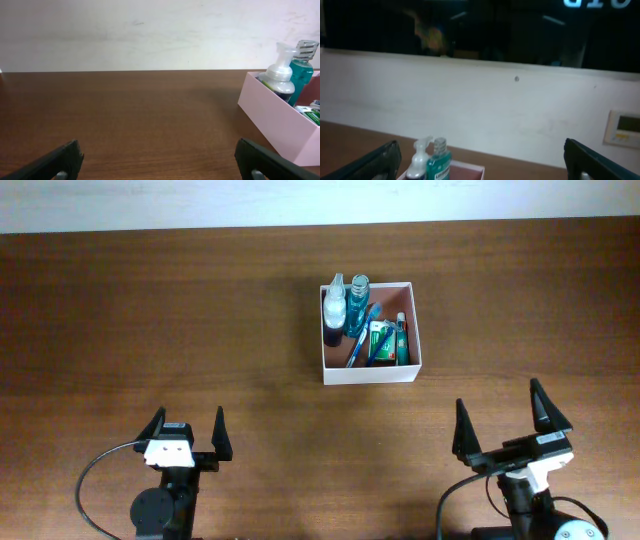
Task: Pack container
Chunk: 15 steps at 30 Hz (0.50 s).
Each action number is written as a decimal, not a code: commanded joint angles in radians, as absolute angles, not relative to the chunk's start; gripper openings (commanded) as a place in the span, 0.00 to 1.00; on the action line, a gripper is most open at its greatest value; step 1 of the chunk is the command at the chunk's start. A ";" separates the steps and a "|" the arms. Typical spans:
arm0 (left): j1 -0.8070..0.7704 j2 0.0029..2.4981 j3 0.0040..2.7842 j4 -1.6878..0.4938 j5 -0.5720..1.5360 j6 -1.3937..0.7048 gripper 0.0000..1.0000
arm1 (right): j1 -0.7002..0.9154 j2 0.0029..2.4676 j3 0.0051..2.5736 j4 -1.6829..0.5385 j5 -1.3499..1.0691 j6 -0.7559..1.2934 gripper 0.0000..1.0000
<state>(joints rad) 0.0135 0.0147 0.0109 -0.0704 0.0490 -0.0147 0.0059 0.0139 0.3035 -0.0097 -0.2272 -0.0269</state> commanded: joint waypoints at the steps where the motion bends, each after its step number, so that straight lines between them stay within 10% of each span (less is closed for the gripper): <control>1: 0.018 0.005 0.009 -0.076 0.064 0.005 0.99 | 0.022 0.003 0.277 0.009 -0.237 -0.026 0.99; 15: 0.018 0.005 0.009 -0.076 0.064 0.005 0.99 | 0.021 0.003 0.122 0.050 -0.187 -0.027 0.99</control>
